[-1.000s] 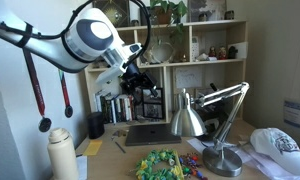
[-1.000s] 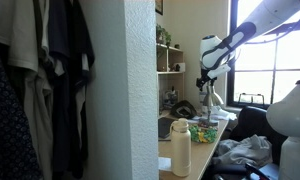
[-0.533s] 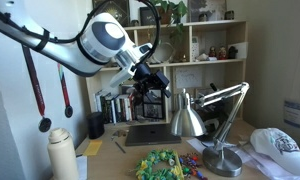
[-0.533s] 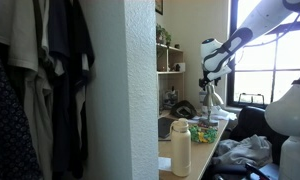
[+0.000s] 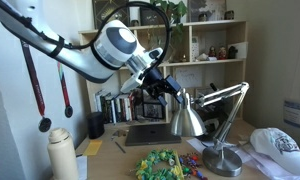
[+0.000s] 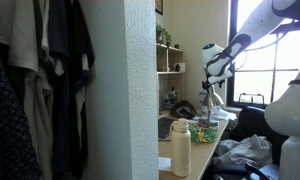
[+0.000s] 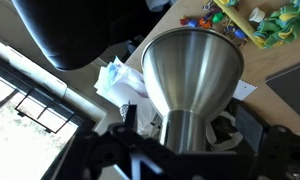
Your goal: Adjust the lamp upwards
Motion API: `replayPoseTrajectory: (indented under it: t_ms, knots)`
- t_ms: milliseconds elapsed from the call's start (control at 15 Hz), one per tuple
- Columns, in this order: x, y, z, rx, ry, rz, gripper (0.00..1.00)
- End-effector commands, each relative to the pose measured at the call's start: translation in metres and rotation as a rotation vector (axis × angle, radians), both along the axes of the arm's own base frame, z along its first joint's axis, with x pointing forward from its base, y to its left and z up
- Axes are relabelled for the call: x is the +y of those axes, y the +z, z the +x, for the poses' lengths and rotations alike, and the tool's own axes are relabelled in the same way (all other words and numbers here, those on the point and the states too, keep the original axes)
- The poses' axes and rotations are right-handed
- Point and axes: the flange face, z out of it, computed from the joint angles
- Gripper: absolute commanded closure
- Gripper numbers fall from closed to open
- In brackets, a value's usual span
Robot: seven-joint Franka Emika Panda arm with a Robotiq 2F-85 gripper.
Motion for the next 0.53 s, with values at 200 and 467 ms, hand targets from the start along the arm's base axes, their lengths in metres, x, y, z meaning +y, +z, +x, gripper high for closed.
replayPoseTrajectory:
  t_ms: [200,467]
  knots:
    - [-0.022,-0.005,0.024,-0.057,-0.052,-0.010,0.00]
    - [-0.030,-0.006,0.040,-0.085,-0.064,-0.025,0.00]
